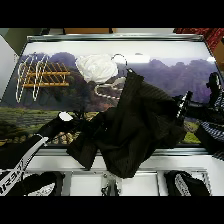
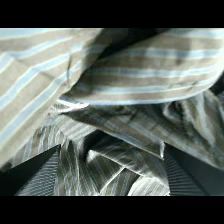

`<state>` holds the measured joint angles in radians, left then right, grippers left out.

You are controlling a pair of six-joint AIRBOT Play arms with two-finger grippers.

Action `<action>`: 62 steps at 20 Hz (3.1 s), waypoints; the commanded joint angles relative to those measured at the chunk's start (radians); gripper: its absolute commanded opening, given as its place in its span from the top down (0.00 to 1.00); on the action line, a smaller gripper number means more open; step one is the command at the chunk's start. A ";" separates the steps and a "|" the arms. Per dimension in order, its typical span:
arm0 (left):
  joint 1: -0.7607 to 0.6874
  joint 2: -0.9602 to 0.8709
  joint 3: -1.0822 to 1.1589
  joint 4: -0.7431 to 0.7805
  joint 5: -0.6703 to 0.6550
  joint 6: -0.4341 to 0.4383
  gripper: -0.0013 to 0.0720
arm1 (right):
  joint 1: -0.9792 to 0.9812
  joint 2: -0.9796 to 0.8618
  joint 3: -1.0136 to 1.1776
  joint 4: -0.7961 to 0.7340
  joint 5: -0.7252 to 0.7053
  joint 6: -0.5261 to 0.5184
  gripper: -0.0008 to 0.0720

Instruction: Fold the clothes and pants, and hang the long-sleeved shirts on hangers.

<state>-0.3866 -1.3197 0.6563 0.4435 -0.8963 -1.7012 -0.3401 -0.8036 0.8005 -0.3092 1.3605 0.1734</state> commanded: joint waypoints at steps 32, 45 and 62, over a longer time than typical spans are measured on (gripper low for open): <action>0.326 0.149 0.097 0.069 -0.039 0.055 0.97 | 0.008 0.173 0.001 -0.001 -0.010 0.199 0.98; 0.396 0.148 0.612 0.488 -0.173 0.061 0.97 | 0.011 0.240 0.001 -0.054 0.152 0.351 0.99; 0.202 -0.163 1.397 0.661 -0.560 0.253 0.96 | 0.024 0.240 0.001 0.040 0.349 0.460 0.99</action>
<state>-0.1432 -1.4574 1.9762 1.0824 -1.4166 -1.4815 -0.3233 -0.5644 0.8009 -0.3420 1.6863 0.6163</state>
